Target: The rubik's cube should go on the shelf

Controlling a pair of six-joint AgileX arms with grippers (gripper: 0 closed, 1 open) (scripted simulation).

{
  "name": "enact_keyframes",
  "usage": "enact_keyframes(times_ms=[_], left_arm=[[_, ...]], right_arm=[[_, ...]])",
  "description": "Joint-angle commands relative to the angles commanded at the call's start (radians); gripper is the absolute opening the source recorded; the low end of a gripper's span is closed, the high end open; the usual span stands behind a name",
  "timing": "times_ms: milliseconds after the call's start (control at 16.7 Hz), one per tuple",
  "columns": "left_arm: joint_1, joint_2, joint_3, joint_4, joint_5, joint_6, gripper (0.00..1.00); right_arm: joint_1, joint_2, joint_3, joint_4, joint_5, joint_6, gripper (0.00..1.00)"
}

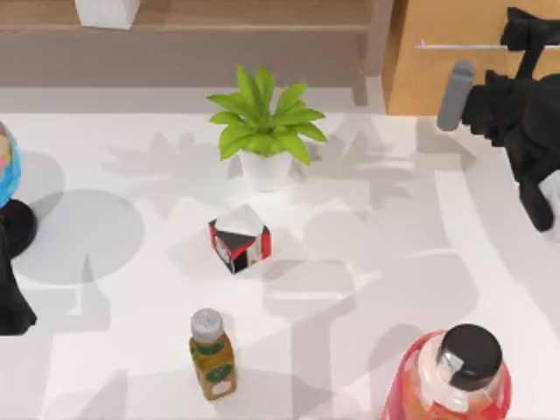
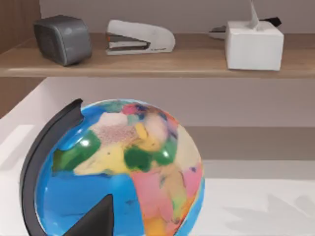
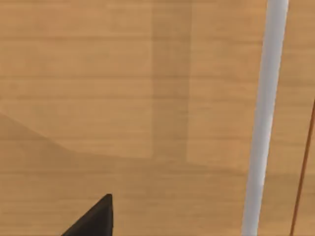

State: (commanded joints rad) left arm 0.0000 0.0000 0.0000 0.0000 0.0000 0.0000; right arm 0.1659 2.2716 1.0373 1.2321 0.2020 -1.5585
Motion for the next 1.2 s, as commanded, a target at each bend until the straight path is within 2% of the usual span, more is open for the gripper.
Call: enact_keyframes(times_ms=[300,1080,1200], left_arm=[[0.0,0.0,0.0,0.0,0.0,0.0,1.0],[0.0,0.0,0.0,0.0,0.0,0.0,1.0],[0.0,0.0,0.0,0.0,0.0,0.0,1.0]], right_arm=[[-0.002,0.011,0.024,-0.013,-0.002,0.0,1.0],[-0.002,0.011,0.024,-0.013,-0.002,0.0,0.02],[-0.002,0.011,0.024,-0.013,-0.002,0.0,0.0]])
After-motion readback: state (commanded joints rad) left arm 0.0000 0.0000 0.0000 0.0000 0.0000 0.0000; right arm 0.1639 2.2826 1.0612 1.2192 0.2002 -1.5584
